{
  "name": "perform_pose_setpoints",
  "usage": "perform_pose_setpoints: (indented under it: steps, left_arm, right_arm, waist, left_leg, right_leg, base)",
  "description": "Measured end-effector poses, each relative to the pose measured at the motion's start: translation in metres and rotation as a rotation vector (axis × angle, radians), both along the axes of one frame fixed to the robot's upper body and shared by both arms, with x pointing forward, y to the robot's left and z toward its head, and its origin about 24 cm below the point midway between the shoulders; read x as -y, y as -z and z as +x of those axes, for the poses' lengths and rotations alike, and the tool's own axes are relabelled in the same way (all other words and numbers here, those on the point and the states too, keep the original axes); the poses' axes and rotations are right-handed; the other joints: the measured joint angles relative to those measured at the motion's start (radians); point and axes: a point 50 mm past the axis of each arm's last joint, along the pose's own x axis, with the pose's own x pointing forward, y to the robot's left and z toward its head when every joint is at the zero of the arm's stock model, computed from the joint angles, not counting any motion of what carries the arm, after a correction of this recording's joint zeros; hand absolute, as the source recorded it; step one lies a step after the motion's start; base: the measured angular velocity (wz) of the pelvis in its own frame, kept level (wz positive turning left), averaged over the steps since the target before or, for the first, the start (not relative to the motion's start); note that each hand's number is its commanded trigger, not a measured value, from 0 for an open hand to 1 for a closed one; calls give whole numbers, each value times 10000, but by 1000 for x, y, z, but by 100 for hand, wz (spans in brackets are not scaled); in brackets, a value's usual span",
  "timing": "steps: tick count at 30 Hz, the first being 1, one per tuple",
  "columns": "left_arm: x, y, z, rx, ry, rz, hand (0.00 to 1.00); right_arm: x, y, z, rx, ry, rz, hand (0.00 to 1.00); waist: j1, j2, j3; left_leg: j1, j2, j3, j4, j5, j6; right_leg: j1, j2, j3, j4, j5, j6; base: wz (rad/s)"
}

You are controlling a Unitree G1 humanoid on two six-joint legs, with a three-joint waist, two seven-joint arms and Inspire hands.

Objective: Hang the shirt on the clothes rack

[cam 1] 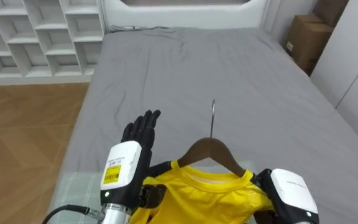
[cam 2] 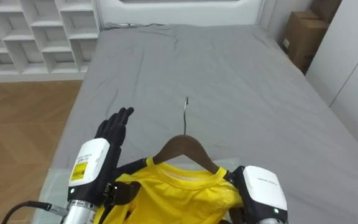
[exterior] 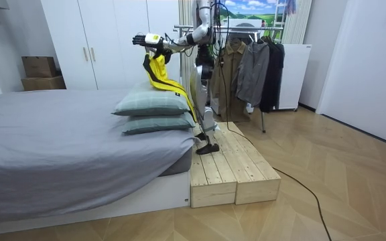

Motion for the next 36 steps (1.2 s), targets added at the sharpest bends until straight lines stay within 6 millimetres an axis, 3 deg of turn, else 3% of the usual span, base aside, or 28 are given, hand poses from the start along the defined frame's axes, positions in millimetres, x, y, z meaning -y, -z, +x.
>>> perform_pose_setpoints:
  steps: [3,5,6,7,8,9,10,11,12,15,18,20,21,23,26,28,29,31,32,34,35,36]
  left_arm:
    - [-2,2,-1,-107,-76,4,0]
    - [-6,3,-3,-145,-165,180,0]
    - [-10,5,-4,-174,-308,259,0]
    - [-14,5,-4,-221,-461,295,0]
    - [-16,6,-4,-240,-524,287,0]
    - [-20,5,-4,-244,-589,290,0]
    - [-21,5,-3,-271,-647,191,0]
    - [-20,5,-3,-241,-657,172,0]
    - [-20,3,-1,-165,-654,156,0]
    - [-21,1,1,-107,-747,78,0]
    - [-21,0,2,-143,-864,-317,0]
    - [-22,0,2,-130,-933,-349,0]
    - [-24,0,3,-126,-1033,-361,0]
    - [-25,0,3,-126,-1119,-359,0]
    - [-29,1,2,-184,-1245,-303,0]
    - [-30,1,2,-165,-1351,-363,0]
    - [-30,1,2,-161,-1346,-445,0]
    - [-26,2,1,-173,-1153,-602,0]
    - [-25,3,0,-176,-1114,-632,0]
    - [-23,5,-1,-183,-1220,-893,0]
    - [-23,5,-1,-217,-1255,-1014,0]
    - [-23,5,-1,-298,-1355,-1385,0]
  right_arm:
    - [0,3,-4,-121,42,15,100]
    - [-2,3,-4,-124,15,91,100]
    - [-4,3,-3,-89,-19,186,100]
    - [-5,4,-4,-132,6,290,100]
    - [-6,5,-4,-168,25,327,100]
    - [-6,6,-5,-236,100,452,100]
    - [-4,7,-4,-295,194,542,100]
    - [-3,8,-4,-335,262,595,100]
    - [0,9,-4,-429,412,717,100]
    - [5,16,-8,-856,679,813,100]
    - [4,16,-7,-873,612,833,100]
    - [2,15,-7,-819,492,928,100]
    - [0,14,-6,-737,407,965,100]
    - [-3,12,-4,-589,203,1054,100]
    - [-8,9,0,-446,-27,1130,100]
    - [-9,8,1,-400,-88,1139,100]
    - [-9,8,2,-384,-92,1135,100]
    - [-8,7,2,-368,-70,1146,100]
    - [-8,7,3,-365,-82,1137,100]
    - [-9,8,2,-393,-149,1063,100]
    - [-9,8,2,-409,-178,1028,100]
    - [-9,8,2,-447,-193,1002,100]
  waist:
    - [57,-40,-16]
    - [185,-69,-13]
    - [241,-70,-12]
    - [424,-132,-11]
    - [530,-173,-10]
    - [708,-284,-2]
    - [709,-260,5]
    - [702,-219,28]
    - [685,-186,41]
    - [677,-249,69]
    - [628,-232,73]
    - [568,-228,77]
    - [559,-246,67]
    - [503,-203,83]
    - [510,-178,81]
    - [428,-168,64]
    - [406,-175,61]
    - [358,-187,63]
    - [338,-187,64]
    - [231,-168,64]
    - [186,-168,62]
    - [170,-172,62]
  left_leg:
    - [125,57,703,-2,-29,-17]
    - [277,180,1403,16,-173,-71]
    - [383,330,1894,68,-331,-97]
    - [544,458,2487,169,-449,-172]
    - [619,523,2778,243,-489,-192]
    - [748,579,3329,402,-520,-203]
    - [812,723,3752,648,-709,-258]
    - [849,807,3939,749,-875,-261]
    - [909,961,4266,895,-1288,-345]
    - [862,1222,4880,1488,-1635,-419]
    - [823,1345,5295,1819,-1820,-509]
    - [797,1540,5457,2125,-1964,-594]
    - [815,1642,5614,2329,-2080,-669]
    - [866,1876,5829,2850,-2253,-803]
    - [713,2337,5506,4394,-2217,-807]
    - [258,2618,4541,5601,-1888,-681]
    - [224,2548,4315,5647,-1860,-687]
    - [216,2208,3225,5673,-1920,-709]
    - [189,2132,2906,5677,-1916,-716]
    - [113,1710,1820,5319,-1898,-754]
    - [123,1582,1656,5131,-1893,-764]
    - [128,1313,1417,4632,-1874,-796]
  right_leg:
    - [-280,67,313,198,7,8]
    - [-503,125,24,387,26,-23]
    - [-660,105,-498,489,99,-130]
    - [-761,48,-1563,536,210,-310]
    - [-789,-1,-2156,540,275,-416]
    - [-825,-174,-3372,544,365,-611]
    - [-835,-274,-4461,556,411,-698]
    - [-865,-298,-4840,612,383,-740]
    - [-1050,-301,-5206,978,223,-856]
    - [-1462,-347,-5163,1657,32,-685]
    - [-1648,-214,-4971,1720,-33,-801]
    - [-1677,-57,-4827,1721,-37,-984]
    - [-1676,54,-4709,1714,-99,-1362]
    - [-1674,255,-4419,1781,-242,-1580]
    - [-1565,648,-3565,1951,-427,-1688]
    - [-1500,875,-2935,2029,-455,-1788]
    - [-1531,885,-2820,2071,-462,-1800]
    - [-1655,987,-2321,2101,-434,-1865]
    - [-1687,1006,-2209,2102,-449,-1832]
    - [-1730,1066,-1732,2076,-379,-1823]
    - [-1730,1096,-1554,2067,-342,-1813]
    - [-1733,1209,-1034,2049,-251,-1802]
  base:
    - [-55]
    - [-101]
    - [-139]
    - [-152]
    - [-165]
    - [-144]
    - [-127]
    - [-99]
    - [-77]
    - [-66]
    - [-46]
    - [-34]
    - [-40]
    - [-46]
    - [-77]
    - [-82]
    - [-61]
    - [-61]
    - [-61]
    - [-52]
    - [-53]
    - [-56]
